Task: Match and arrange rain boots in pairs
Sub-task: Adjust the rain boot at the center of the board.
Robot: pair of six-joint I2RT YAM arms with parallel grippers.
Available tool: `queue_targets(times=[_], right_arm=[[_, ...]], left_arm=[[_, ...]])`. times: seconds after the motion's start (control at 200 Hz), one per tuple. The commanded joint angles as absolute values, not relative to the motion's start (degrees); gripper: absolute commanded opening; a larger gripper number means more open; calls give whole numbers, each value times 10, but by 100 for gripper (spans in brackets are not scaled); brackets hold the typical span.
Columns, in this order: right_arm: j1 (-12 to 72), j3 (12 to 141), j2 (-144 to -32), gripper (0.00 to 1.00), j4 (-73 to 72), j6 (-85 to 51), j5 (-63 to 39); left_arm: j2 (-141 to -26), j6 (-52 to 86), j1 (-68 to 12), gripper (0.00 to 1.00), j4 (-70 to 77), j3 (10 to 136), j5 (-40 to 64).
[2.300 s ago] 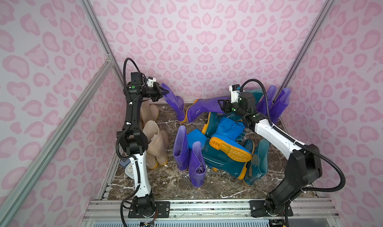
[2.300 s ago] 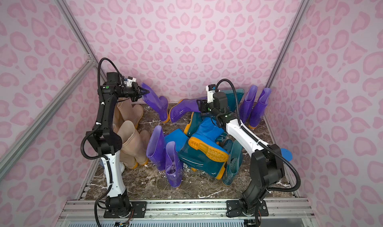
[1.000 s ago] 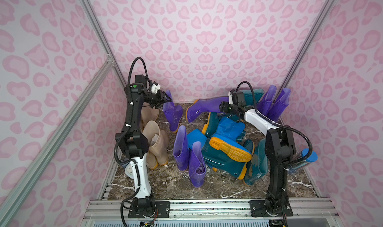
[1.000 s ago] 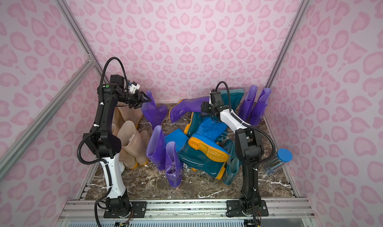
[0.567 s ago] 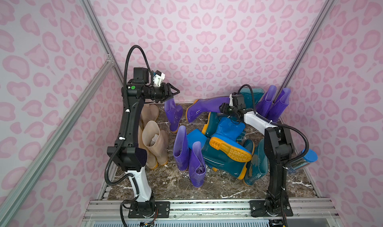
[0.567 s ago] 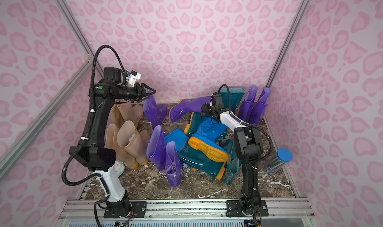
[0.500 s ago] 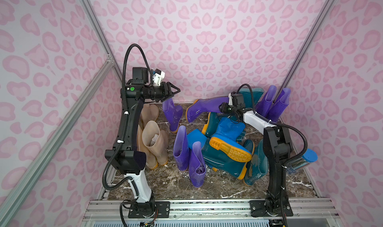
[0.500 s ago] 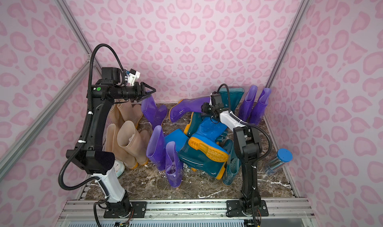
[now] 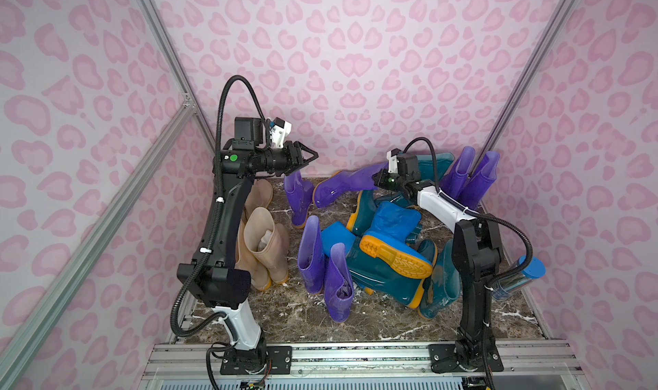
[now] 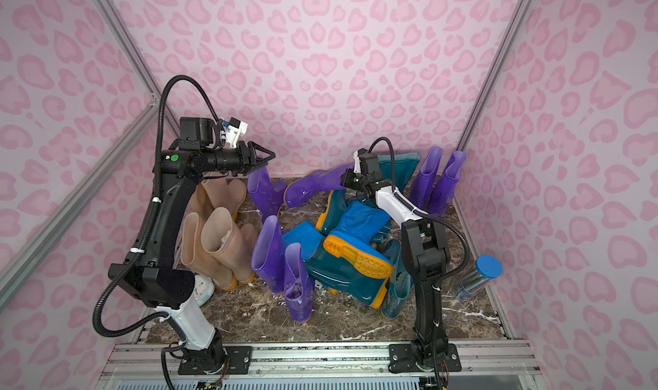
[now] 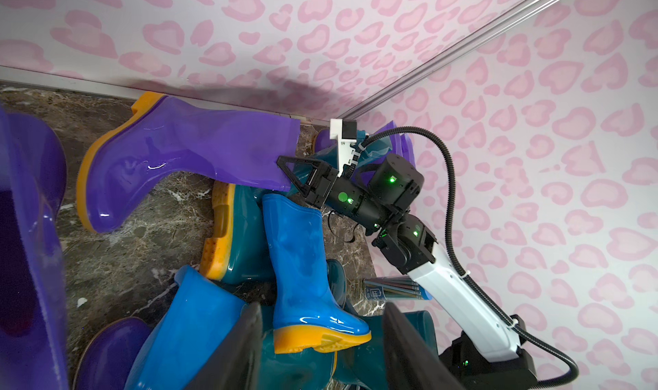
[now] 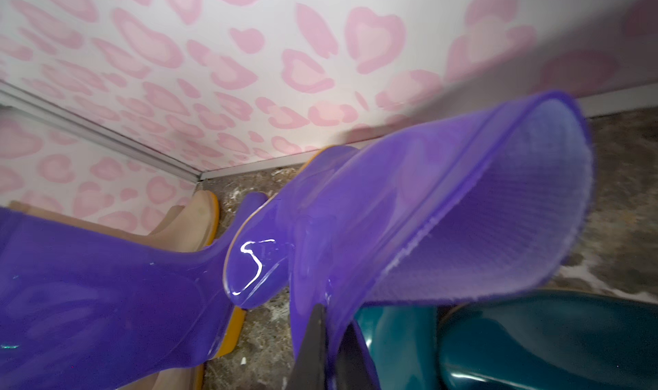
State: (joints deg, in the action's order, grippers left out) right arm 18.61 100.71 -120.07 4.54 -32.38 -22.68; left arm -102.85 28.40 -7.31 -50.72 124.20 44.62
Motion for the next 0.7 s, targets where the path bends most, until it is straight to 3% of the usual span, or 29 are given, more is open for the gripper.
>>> queue_targets(times=[0.0,0.25,0.345,0.41,0.51,0.645,0.695], right_arm=[[198,1017,-1188,0,8,-322,-242],[255,1121,-1197,0,53,-309,-238],[268,1194,-1250,9,95,-307,-240],[271,1253,-1296,26,132,-314,-243],[273,1320,-1347,29,178,-312,-255],[272,1310,-1341,32,163,-311,-255],[272,1309,-1333,39,163,-307,-247]], left_arm=[[-1027,275,-82,55,-499,1244,444],[-1035,269,-91,55,-506,1248,446],[-1042,268,-91,55,-506,1248,446],[-1050,267,-90,55,-514,1252,448],[-1058,265,-92,55,-518,1250,450],[-1066,257,-99,55,-530,1256,443],[-1070,257,-105,55,-533,1263,437]])
